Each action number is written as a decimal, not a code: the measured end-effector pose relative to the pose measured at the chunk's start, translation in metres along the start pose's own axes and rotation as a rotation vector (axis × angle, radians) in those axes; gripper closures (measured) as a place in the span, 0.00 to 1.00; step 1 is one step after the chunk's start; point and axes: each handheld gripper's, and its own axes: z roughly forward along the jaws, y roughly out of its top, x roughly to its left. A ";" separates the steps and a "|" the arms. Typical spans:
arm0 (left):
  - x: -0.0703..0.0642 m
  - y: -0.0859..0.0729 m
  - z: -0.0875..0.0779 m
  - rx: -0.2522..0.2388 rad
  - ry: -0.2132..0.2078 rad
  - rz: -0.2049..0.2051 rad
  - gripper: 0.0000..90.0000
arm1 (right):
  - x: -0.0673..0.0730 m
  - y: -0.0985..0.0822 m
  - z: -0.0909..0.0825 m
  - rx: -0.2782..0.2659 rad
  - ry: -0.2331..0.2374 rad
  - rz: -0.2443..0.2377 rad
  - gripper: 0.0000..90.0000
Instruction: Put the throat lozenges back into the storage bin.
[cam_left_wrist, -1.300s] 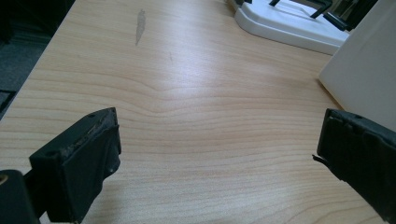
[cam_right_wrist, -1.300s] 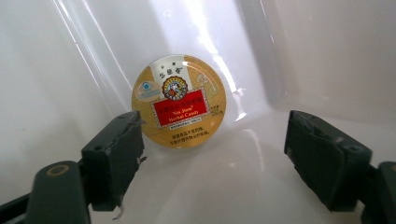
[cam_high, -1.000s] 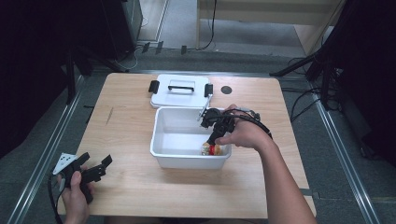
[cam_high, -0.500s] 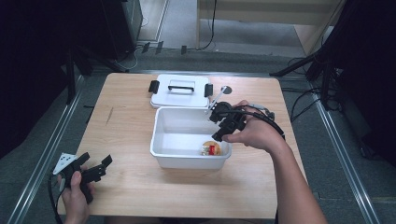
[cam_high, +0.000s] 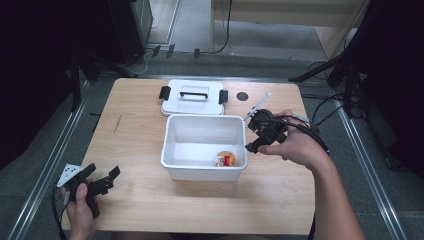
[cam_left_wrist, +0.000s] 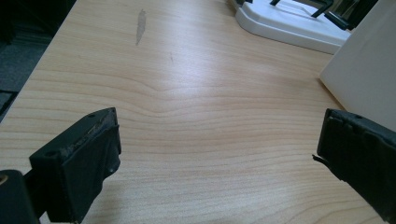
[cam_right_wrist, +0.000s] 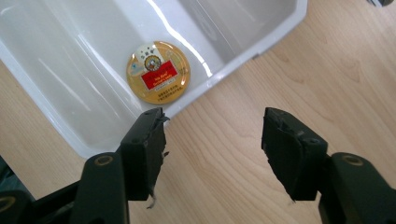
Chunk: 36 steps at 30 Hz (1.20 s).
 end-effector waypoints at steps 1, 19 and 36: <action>0.000 0.000 0.000 0.000 0.000 0.000 0.00 | -0.001 -0.002 0.001 0.000 0.001 0.006 0.44; 0.000 0.000 0.000 0.000 0.000 -0.003 0.00 | -0.026 -0.057 0.029 -0.104 -0.144 0.266 0.03; -0.001 0.000 0.000 0.005 -0.004 0.003 0.00 | -0.032 -0.128 0.073 -0.313 -0.258 0.514 0.00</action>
